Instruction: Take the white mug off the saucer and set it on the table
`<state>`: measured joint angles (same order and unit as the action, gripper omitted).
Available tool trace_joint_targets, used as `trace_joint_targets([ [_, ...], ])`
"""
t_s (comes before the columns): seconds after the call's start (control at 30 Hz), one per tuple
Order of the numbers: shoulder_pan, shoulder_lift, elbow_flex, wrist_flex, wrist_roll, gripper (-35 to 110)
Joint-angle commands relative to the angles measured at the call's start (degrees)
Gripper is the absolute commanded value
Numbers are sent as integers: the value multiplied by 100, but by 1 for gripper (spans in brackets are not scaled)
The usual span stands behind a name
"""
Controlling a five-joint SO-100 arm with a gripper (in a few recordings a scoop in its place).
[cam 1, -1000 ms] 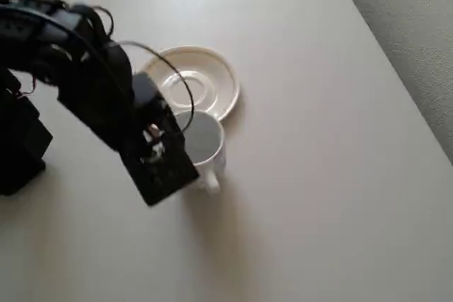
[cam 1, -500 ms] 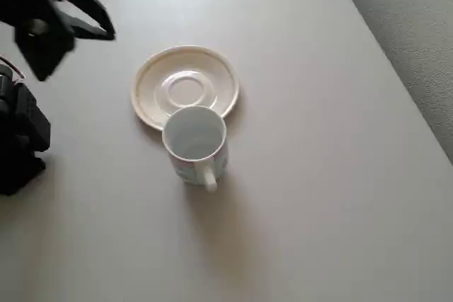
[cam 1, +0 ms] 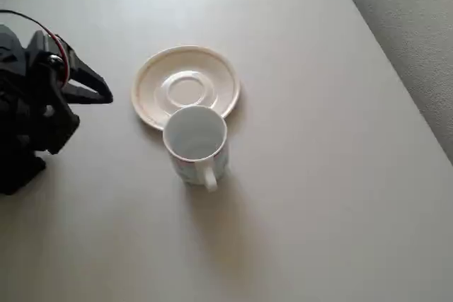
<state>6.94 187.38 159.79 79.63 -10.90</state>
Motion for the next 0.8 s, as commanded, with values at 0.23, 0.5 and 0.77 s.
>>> trace_joint_targets([
  [0.23, 334, 132, 914, -229, 149, -1],
  [0.5, 167, 132, 914, -220, 35, -2],
  [0.77, 167, 132, 914, -220, 35, -2],
])
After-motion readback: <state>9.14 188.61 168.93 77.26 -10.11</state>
